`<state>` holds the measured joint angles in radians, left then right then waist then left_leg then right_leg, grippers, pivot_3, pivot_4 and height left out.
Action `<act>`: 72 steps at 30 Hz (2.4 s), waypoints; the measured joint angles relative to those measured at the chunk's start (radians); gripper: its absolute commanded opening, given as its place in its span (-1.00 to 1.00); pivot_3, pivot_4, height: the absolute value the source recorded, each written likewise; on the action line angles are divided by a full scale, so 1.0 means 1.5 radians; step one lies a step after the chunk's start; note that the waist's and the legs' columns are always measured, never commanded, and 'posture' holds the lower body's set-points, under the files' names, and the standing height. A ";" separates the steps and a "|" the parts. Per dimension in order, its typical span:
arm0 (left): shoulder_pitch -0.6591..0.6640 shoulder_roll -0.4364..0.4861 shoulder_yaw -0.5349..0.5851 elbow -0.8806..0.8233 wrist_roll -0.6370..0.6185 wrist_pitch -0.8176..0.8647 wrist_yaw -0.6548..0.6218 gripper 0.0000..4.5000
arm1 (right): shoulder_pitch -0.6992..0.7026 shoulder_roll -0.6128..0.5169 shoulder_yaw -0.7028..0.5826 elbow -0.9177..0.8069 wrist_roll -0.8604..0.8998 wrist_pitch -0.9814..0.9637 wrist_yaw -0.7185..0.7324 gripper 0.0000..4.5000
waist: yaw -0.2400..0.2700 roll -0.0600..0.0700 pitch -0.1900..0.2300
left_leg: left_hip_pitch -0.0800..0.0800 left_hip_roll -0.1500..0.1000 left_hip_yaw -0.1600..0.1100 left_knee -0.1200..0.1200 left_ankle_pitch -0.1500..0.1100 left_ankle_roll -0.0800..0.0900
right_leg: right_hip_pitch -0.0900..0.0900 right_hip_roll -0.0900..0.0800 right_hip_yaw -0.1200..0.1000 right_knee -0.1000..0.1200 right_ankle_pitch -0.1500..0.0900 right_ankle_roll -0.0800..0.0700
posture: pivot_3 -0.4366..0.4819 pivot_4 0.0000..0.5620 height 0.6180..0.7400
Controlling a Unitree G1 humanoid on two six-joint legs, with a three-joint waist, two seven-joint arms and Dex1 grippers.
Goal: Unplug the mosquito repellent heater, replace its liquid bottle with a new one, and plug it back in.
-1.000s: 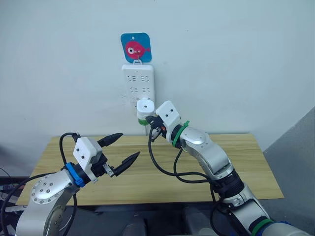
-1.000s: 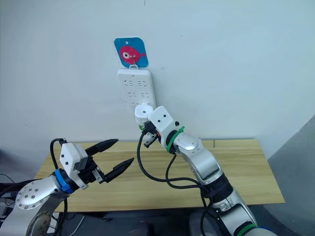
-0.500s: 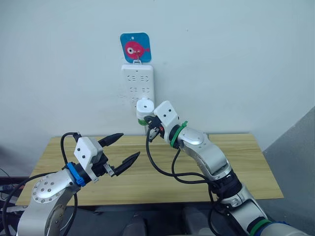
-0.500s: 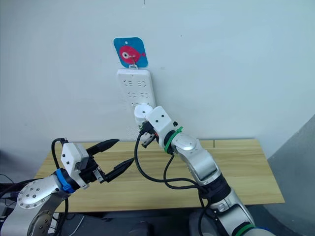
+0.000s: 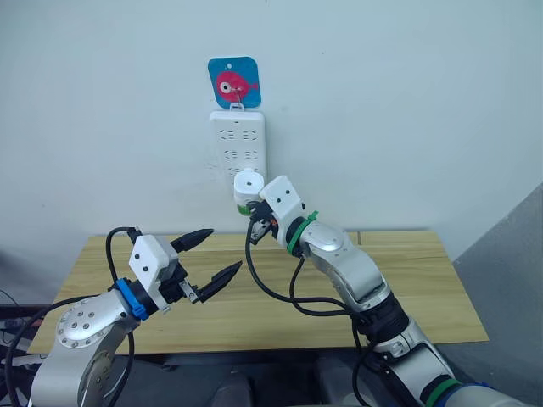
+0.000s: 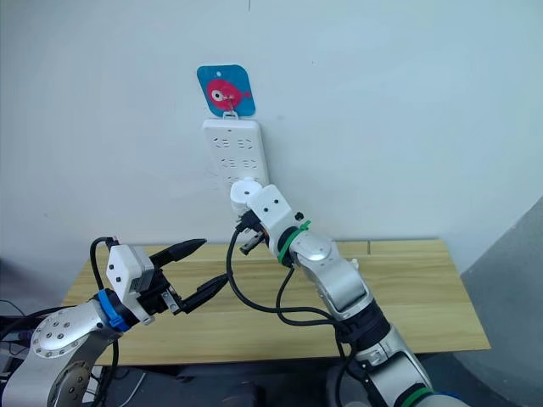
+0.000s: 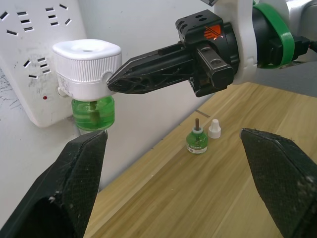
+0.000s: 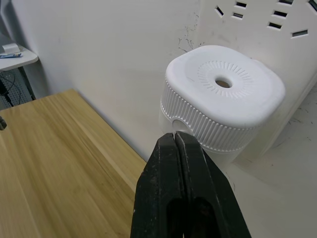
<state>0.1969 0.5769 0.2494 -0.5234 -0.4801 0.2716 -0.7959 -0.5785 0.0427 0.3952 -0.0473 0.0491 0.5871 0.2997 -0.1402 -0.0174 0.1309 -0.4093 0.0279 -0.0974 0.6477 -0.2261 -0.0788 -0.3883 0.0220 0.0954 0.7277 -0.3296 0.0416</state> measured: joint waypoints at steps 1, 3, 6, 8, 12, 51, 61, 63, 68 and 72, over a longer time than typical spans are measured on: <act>0.000 0.000 0.000 0.000 0.000 0.000 0.000 1.00 | 0.000 0.002 0.000 0.002 0.000 -0.002 -0.001 -0.99 | 0.000 0.000 0.000 | 0.000 0.000 0.000 0.000 0.000 0.000 | 0.000 0.000 0.000 0.000 0.000 0.000 | -0.26 -0.62 0.21; -0.001 0.000 0.000 0.000 0.000 0.001 0.001 1.00 | 0.000 0.005 -0.001 0.003 0.001 -0.006 -0.002 -0.99 | 0.000 0.000 0.001 | 0.000 0.000 0.000 0.000 0.000 0.000 | 0.000 0.000 0.000 0.000 0.000 0.000 | -0.26 -0.62 0.21; -0.004 0.000 -0.001 0.000 0.000 0.001 0.001 1.00 | 0.000 0.011 -0.006 0.003 0.004 -0.006 -0.003 -0.99 | 0.000 0.000 0.001 | 0.000 0.000 0.000 0.000 0.000 0.000 | 0.000 0.000 0.000 0.000 0.000 0.000 | -0.27 -0.64 0.21; -0.004 0.000 -0.001 0.001 0.000 0.002 0.001 1.00 | 0.001 0.023 -0.017 0.003 0.013 -0.004 -0.005 -0.99 | 0.000 0.000 0.001 | 0.000 0.000 0.000 0.000 0.000 0.000 | 0.000 0.000 0.000 0.000 0.000 0.000 | -0.28 -0.64 0.21; -0.005 0.000 -0.005 0.002 0.000 0.002 0.001 1.00 | 0.001 0.047 -0.042 0.003 0.035 0.015 -0.015 -0.99 | 0.000 0.000 0.001 | 0.000 0.000 0.000 0.000 0.000 0.000 | 0.000 0.000 0.000 0.000 0.000 0.000 | -0.28 -0.64 0.21; 0.010 0.063 0.038 0.068 -0.014 -0.011 -0.048 1.00 | 0.060 -0.246 -0.024 -0.269 0.141 0.110 0.212 -0.99 | -0.002 -0.001 0.001 | -0.004 0.001 0.000 -0.003 0.001 -0.001 | -0.001 -0.001 -0.002 -0.007 0.000 0.000 | -0.26 -0.79 0.21; -0.029 0.238 0.092 0.259 0.010 -0.056 -0.211 1.00 | 0.159 -0.543 -0.169 -0.359 0.218 0.093 0.390 0.23 | 0.002 -0.002 -0.001 | -0.004 -0.001 0.001 -0.003 0.001 -0.001 | 0.000 -0.003 -0.003 -0.008 0.000 0.000 | -0.24 -0.94 0.21; -0.033 0.261 0.089 0.280 0.015 -0.054 -0.236 1.00 | 0.202 -0.613 -0.196 -0.353 0.212 0.053 0.430 0.58 | 0.002 -0.002 -0.001 | -0.004 0.000 0.001 -0.003 0.001 -0.001 | 0.000 -0.003 -0.003 -0.008 0.000 0.000 | -0.24 -0.97 0.21; -0.034 0.294 0.087 0.291 0.021 -0.025 -0.263 1.00 | 0.287 -0.719 -0.252 -0.275 0.144 -0.096 0.486 0.98 | 0.000 -0.003 -0.003 | -0.003 0.000 0.003 -0.003 0.001 -0.001 | 0.000 -0.004 -0.003 -0.008 0.000 0.000 | -0.22 -1.00 0.21; -0.034 0.300 0.087 0.274 0.065 -0.016 -0.226 1.00 | 0.321 -0.744 -0.298 -0.227 0.139 -0.148 0.519 0.98 | 0.000 -0.004 -0.006 | -0.002 0.000 0.004 -0.002 0.001 -0.001 | 0.000 -0.004 -0.002 -0.007 0.001 0.001 | -0.20 -1.00 0.21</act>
<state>0.1465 1.0263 0.3802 -0.1120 -0.3822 0.2477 -1.1348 -0.0965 -1.0737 -0.0524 -0.3873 0.2577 0.3653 1.0779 -0.1403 -0.0233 0.1212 -0.4128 0.0280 -0.0907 0.6444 -0.2251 -0.0802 -0.3883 0.0162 0.0930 0.7174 -0.3287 0.0425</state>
